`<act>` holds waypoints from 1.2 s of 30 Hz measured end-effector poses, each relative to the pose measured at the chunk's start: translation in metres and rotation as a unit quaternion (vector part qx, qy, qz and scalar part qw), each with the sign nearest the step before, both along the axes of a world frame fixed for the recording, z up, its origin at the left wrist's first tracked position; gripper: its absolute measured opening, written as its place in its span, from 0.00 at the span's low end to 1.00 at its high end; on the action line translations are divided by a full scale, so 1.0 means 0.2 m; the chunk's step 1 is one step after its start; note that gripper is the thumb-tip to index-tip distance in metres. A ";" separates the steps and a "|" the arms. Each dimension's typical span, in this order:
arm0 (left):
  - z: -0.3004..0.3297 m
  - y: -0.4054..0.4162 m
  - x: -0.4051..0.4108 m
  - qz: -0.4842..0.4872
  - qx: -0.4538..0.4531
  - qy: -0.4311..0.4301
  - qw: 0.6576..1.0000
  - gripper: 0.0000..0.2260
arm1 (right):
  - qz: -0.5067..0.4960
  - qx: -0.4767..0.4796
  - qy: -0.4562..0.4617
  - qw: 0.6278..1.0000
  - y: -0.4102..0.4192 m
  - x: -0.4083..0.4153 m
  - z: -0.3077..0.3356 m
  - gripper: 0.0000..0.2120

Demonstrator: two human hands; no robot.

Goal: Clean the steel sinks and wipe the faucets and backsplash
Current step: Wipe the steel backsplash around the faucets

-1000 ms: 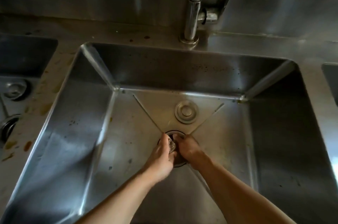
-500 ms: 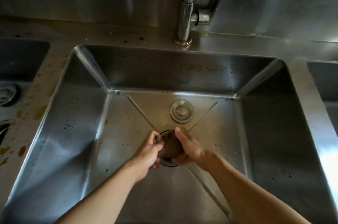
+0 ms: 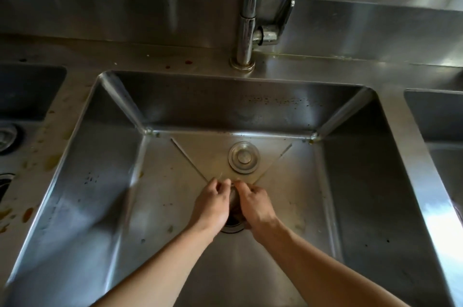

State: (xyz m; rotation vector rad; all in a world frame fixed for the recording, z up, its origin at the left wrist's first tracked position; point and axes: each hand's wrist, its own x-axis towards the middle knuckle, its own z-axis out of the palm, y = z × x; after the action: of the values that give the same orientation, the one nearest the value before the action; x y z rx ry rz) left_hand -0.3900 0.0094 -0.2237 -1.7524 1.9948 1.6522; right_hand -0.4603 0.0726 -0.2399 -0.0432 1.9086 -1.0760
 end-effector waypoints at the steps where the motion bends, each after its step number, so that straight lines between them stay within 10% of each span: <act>1: -0.01 0.01 0.00 -0.031 -0.055 -0.002 0.998 0.11 | -0.022 0.012 -0.048 0.999 -0.02 -0.01 0.01 0.16; 8: -0.19 0.00 0.04 -0.123 -0.255 0.085 0.955 0.09 | -0.007 0.080 -0.221 0.972 -0.08 -0.05 -0.06 0.15; 19: -0.38 -0.08 0.06 -0.300 -0.374 0.072 0.875 0.04 | 0.035 0.147 -0.237 0.960 -0.12 -0.05 -0.13 0.17; 22: -0.31 -0.06 0.07 -0.251 -0.263 0.061 0.929 0.12 | 0.060 0.122 -0.140 0.981 -0.11 -0.04 -0.14 0.16; 25: -0.21 -0.03 0.04 -0.025 0.047 0.034 0.998 0.21 | 0.101 0.084 0.044 0.990 -0.07 -0.04 -0.17 0.15; 29: -0.13 -0.12 0.02 0.235 0.380 0.028 0.894 0.24 | 0.186 -0.005 0.222 0.957 0.00 -0.04 -0.06 0.15; 36: -0.02 -0.07 0.01 0.231 0.466 0.058 0.852 0.18 | 0.287 -0.134 0.339 0.886 0.07 -0.03 0.05 0.31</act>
State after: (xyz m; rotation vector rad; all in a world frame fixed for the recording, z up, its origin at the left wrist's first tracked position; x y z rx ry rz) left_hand -0.3889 -0.0045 -0.2284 -1.7388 0.4952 2.2984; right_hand -0.4671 0.0873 -0.2294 -1.2084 2.1011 -0.9532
